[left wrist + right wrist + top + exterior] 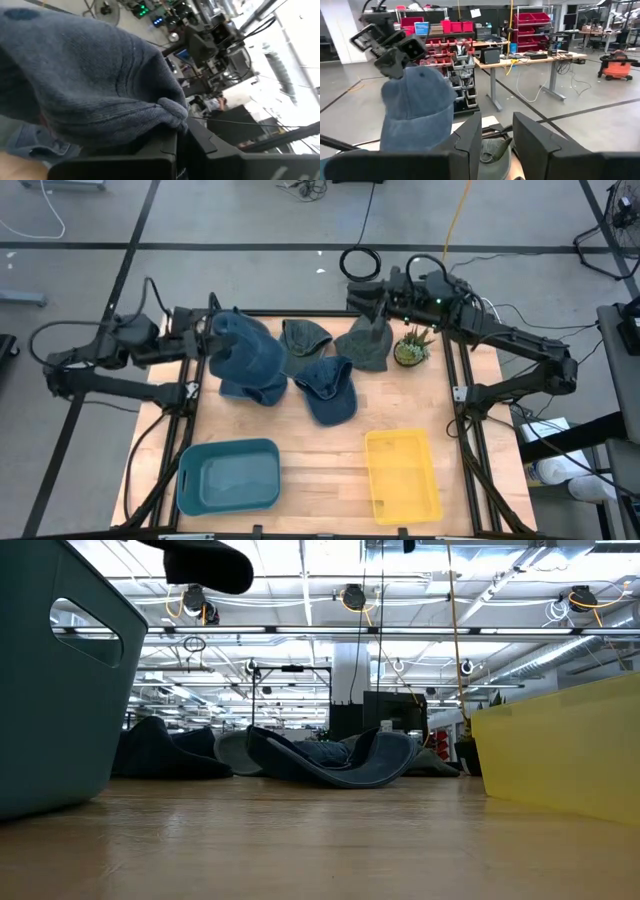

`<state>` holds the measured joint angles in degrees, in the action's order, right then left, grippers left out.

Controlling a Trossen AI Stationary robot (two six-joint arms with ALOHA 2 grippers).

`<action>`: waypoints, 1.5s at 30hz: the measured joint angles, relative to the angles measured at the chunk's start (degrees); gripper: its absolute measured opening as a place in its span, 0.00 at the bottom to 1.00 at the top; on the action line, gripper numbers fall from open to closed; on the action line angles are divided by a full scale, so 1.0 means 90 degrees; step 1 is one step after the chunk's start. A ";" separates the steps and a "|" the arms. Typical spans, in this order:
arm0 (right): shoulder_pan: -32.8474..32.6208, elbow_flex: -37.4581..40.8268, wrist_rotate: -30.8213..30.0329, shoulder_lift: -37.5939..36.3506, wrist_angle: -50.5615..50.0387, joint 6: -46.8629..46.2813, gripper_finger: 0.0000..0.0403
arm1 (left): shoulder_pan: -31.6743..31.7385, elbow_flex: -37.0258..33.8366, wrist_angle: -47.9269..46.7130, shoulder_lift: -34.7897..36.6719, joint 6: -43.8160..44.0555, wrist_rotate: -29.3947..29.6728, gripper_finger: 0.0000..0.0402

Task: Pick & Place hat
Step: Put the right dark blue cap into the blue bin

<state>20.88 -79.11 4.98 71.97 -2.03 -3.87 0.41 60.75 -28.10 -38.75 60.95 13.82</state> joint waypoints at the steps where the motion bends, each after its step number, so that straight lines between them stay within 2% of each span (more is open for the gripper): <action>1: 0.0024 0.0000 0.0059 0.0014 0.0013 0.0008 0.25 | -0.0183 0.0000 -0.0002 -0.0045 0.0068 0.0234 0.02; 6: 0.0182 0.0000 0.0480 0.0039 -0.0006 0.0028 0.25 | -0.0944 -0.0005 -0.0005 -0.0197 0.0339 0.1347 0.02; 12: 0.0315 0.0000 0.0510 0.0034 -0.0001 0.0025 0.25 | -0.1605 -0.0005 -0.0003 -0.0346 0.0592 0.2219 0.02; 16: 0.0394 0.0000 0.0789 0.0034 0.0001 0.0024 0.25 | -0.1949 -0.0005 0.0003 -0.0416 0.0801 0.2643 0.02; 23: 0.0392 0.0000 0.0813 0.0034 -0.0001 0.0025 0.25 | -0.2657 -0.0005 0.0013 -0.0614 0.1207 0.3321 0.02; 36: 0.0377 0.0003 0.0815 0.0115 -0.0036 0.0008 0.25 | -0.4407 -0.0005 0.0202 -0.1313 0.2035 0.5019 0.02; 45: 0.0090 0.0002 0.0816 0.0154 0.0114 -0.0189 0.25 | -0.5723 -0.0005 0.0335 -0.1623 0.2365 0.6043 0.02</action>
<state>21.69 -79.09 12.33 73.35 -1.00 -5.57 -51.09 60.71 -25.08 -53.36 82.24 68.21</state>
